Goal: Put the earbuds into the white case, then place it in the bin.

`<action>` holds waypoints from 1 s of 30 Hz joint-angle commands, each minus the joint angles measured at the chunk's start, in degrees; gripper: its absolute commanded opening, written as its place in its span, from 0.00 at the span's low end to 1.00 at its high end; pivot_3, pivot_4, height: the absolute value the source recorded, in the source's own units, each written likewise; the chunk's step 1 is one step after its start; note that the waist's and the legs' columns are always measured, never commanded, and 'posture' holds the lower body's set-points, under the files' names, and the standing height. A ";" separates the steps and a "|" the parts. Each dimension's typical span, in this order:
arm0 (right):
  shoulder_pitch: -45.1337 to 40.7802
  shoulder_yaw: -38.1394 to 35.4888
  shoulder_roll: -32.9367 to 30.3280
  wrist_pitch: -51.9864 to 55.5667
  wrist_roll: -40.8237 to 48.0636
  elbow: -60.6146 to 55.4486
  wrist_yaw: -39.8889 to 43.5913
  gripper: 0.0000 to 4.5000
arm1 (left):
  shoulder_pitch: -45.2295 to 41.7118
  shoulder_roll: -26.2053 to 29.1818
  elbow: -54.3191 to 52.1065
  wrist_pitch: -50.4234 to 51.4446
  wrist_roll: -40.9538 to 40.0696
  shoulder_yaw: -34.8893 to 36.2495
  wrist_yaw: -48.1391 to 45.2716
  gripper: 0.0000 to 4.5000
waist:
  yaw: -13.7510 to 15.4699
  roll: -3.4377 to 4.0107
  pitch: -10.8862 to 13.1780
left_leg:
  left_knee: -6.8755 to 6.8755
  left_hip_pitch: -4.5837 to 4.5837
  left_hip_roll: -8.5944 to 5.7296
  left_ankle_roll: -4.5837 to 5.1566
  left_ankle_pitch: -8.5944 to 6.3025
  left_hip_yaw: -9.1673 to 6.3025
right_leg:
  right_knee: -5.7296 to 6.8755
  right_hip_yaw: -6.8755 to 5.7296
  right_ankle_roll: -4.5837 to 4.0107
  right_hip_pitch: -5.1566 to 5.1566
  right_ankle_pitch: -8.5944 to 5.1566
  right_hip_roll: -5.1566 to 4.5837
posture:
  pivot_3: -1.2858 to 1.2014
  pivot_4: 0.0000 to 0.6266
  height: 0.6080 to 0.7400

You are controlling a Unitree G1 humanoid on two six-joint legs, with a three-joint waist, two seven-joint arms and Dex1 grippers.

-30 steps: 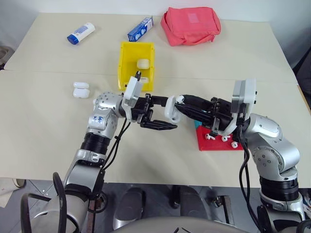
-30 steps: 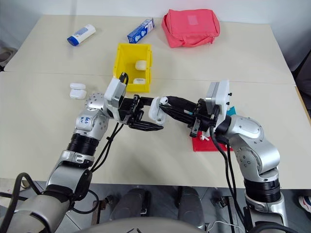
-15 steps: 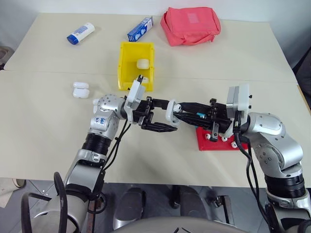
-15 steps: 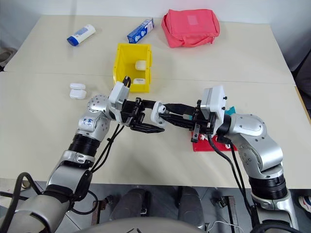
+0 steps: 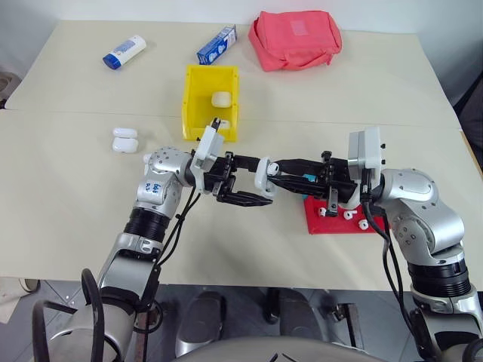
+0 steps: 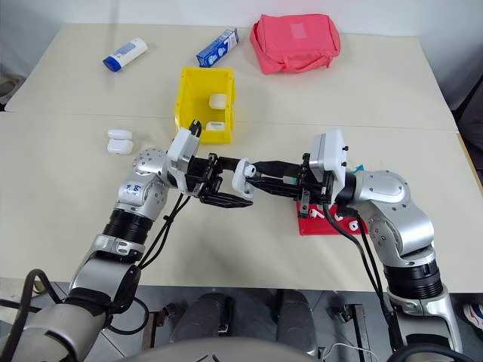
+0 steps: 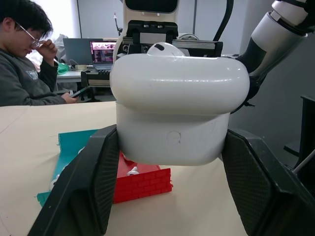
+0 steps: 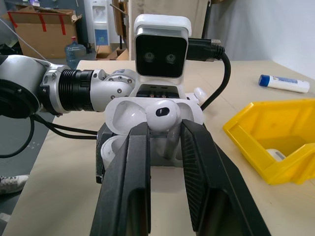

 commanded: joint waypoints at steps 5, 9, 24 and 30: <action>1.01 1.60 -0.30 4.50 -1.56 0.74 -3.21 0.11 | -3.30 -1.28 -3.56 -2.06 -3.46 1.86 -5.13 0.61 | 0.01 0.00 0.00 | 0.00 0.00 0.00 -0.01 0.00 0.00 | 0.00 0.00 0.00 0.00 0.00 0.00 | 0.52 0.24 1.00; 1.19 1.55 -0.45 4.76 -1.46 0.10 -3.37 0.11 | -3.50 -1.29 -3.12 -2.30 -3.32 1.83 -5.33 0.61 | 0.01 0.00 0.00 | 0.00 0.00 0.00 0.00 0.00 0.00 | 0.00 0.00 0.00 0.00 0.00 -0.01 | 0.52 0.24 1.00; 0.54 0.87 -1.06 6.26 -0.56 -3.47 -4.68 0.40 | -3.64 -0.90 -0.95 -2.92 -2.53 1.66 -4.83 0.61 | 0.01 0.00 0.00 | 0.00 0.00 0.00 0.00 0.00 0.00 | 0.00 -0.01 0.00 0.00 0.00 -0.02 | 0.52 0.24 1.00; 0.11 0.15 -1.91 7.28 -0.40 -4.26 -4.57 0.40 | -4.02 -0.26 0.08 -2.65 -2.35 1.64 -5.36 0.61 | 0.02 0.00 0.00 | 0.00 -0.01 0.00 0.00 0.00 -0.01 | 0.00 -0.01 0.00 0.00 0.00 -0.02 | 0.52 0.24 1.00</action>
